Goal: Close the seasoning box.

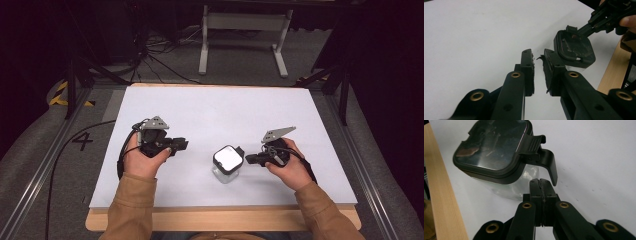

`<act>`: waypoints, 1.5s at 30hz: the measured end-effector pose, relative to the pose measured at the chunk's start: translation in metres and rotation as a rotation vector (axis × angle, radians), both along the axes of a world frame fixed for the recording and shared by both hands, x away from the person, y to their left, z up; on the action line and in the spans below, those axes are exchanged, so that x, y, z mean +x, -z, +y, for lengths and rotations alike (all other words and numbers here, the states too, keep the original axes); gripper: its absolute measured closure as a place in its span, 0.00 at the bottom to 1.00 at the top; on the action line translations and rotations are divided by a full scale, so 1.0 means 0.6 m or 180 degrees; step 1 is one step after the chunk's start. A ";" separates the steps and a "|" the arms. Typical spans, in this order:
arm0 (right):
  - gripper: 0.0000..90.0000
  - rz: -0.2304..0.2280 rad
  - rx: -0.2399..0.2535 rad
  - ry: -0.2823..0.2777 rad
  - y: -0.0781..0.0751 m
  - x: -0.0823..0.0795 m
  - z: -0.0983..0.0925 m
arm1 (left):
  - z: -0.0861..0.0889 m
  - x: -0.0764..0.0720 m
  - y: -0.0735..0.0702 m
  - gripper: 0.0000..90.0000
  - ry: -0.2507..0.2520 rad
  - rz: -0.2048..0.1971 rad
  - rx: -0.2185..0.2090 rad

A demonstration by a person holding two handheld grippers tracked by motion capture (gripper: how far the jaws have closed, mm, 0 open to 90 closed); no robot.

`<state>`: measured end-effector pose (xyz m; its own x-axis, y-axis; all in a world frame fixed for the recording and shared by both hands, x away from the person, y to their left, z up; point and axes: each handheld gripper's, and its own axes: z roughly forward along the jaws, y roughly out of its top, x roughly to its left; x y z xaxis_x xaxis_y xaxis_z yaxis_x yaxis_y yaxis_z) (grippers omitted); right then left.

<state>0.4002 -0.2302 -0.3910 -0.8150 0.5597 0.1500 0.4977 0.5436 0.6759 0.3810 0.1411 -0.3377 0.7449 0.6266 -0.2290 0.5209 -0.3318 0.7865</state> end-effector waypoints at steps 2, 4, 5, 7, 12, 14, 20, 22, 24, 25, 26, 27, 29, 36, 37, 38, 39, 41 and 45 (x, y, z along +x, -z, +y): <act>1.00 0.0002 -0.0025 -0.0015 0.004 0.004 0.004 | 0.004 -0.003 0.001 0.87 0.0001 0.0002 0.0014; 1.00 0.0014 -0.0038 -0.0022 0.009 0.008 0.008 | 0.007 -0.006 0.001 0.87 -0.0005 -0.0007 0.0013; 1.00 0.0022 -0.0032 -0.0025 0.012 0.011 0.010 | 0.008 -0.007 0.002 0.86 -0.0021 0.0004 0.0011; 1.00 0.0029 -0.0024 -0.0017 0.014 0.018 0.010 | 0.011 -0.009 0.003 0.87 -0.0038 0.0014 0.0012; 1.00 0.0029 0.0001 0.0016 0.015 0.028 0.012 | 0.016 -0.015 0.006 0.87 -0.0047 0.0036 0.0044; 1.00 0.0027 0.0004 0.0030 0.016 0.030 0.013 | 0.016 -0.018 0.007 0.87 -0.0072 0.0067 0.0039; 1.00 -0.0063 0.0022 0.0127 0.025 0.046 0.019 | 0.015 -0.019 0.012 0.87 -0.0037 0.0068 0.0099; 1.00 -0.0110 0.0044 0.0157 0.029 0.052 0.019 | 0.010 -0.018 0.016 0.87 -0.0027 0.0104 0.0103; 1.00 -0.0096 0.0056 0.0184 0.030 0.054 0.017 | 0.004 -0.015 0.019 0.88 0.0005 0.0089 0.0148; 1.00 -0.0085 0.0062 0.0186 0.029 0.053 0.016 | -0.002 -0.014 0.023 0.88 0.0018 0.0126 0.0156; 1.00 -0.0073 0.0092 0.0176 0.026 0.051 0.012 | -0.006 -0.012 0.026 0.88 0.0039 0.0139 0.0171; 1.00 -0.0079 0.0103 0.0183 0.022 0.049 0.009 | -0.009 -0.009 0.028 0.88 0.0065 0.0135 0.0200; 1.00 -0.0123 0.0106 0.0222 0.011 0.043 0.001 | -0.017 -0.004 0.034 0.90 0.0115 0.0168 0.0198; 1.00 -0.0336 0.0144 0.0489 -0.032 0.018 -0.055 | -0.054 0.021 0.058 0.99 0.0297 0.0213 0.0278; 1.00 -0.0336 0.0144 0.0489 -0.032 0.018 -0.055 | -0.054 0.021 0.058 0.99 0.0297 0.0213 0.0278; 1.00 -0.0385 0.0138 0.0578 -0.042 0.011 -0.074 | -0.061 0.025 0.063 0.99 0.0350 0.0225 0.0310; 1.00 -0.0385 0.0138 0.0578 -0.042 0.011 -0.074 | -0.070 0.029 0.068 0.99 0.0363 0.0242 0.0301; 1.00 -0.0413 0.0145 0.0659 -0.048 0.006 -0.091 | -0.080 0.035 0.074 1.00 0.0411 0.0254 0.0317; 1.00 -0.0423 0.0179 0.0809 -0.054 -0.003 -0.121 | -0.109 0.046 0.092 1.00 0.0533 0.0313 0.0389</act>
<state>0.3982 -0.3026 -0.3584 -0.6644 0.7422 0.0878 0.5182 0.3728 0.7698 0.4086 0.0756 -0.3932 0.8186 0.5237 -0.2358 0.5229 -0.5097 0.6833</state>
